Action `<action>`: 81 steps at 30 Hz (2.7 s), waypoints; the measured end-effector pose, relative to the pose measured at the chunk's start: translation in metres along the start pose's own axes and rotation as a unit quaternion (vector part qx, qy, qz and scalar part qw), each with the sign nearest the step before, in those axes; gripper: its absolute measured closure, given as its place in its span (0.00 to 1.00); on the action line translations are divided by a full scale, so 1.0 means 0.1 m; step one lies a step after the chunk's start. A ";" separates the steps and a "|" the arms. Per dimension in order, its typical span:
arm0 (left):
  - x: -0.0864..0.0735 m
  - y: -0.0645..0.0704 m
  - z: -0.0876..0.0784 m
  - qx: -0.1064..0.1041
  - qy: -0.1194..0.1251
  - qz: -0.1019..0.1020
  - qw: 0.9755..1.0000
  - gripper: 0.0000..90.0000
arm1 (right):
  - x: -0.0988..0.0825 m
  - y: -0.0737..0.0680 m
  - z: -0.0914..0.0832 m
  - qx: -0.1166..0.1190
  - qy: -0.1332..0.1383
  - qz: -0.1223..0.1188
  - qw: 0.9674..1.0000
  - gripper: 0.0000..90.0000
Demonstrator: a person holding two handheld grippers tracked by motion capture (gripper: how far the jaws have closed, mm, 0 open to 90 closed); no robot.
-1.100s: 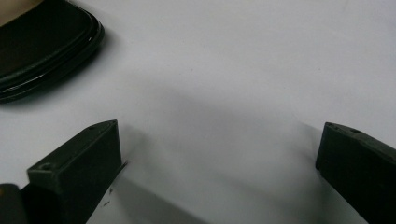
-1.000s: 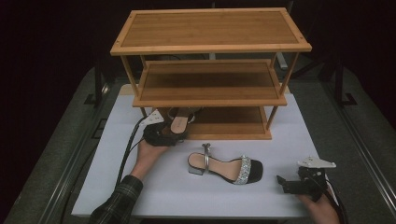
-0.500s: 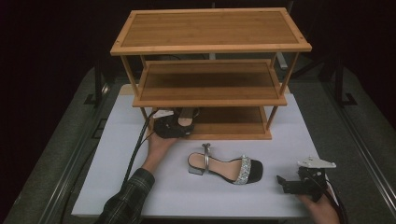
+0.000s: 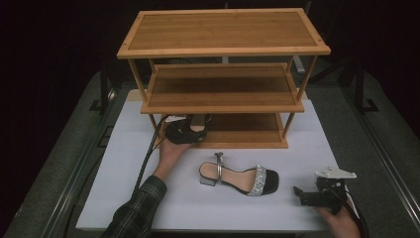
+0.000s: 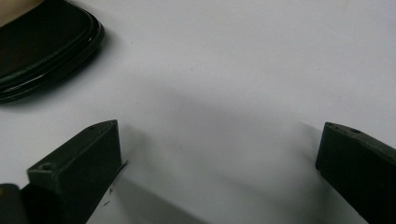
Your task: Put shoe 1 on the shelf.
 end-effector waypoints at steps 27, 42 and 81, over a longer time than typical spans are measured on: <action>-0.23 0.11 -0.49 0.044 -0.051 0.054 0.996 0.68 | 0.00 0.00 0.00 0.000 -0.001 0.000 1.000 0.00; -0.14 0.31 -0.23 0.012 -0.050 0.059 0.997 0.83 | 0.00 0.00 0.00 0.000 -0.001 0.000 1.000 0.00; -0.52 0.54 -1.12 0.008 -0.114 0.059 0.992 0.36 | 0.00 0.00 0.00 0.000 -0.001 0.000 1.000 0.00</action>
Point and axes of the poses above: each handheld gripper's, and its own axes: z roughly forward along the jaws, x roughly out of its top, y roughly to its right, the point moved 9 cm from there along z, roughly forward along the jaws, and after that the axes turned 5 degrees about -x, right-handed, at the moved point
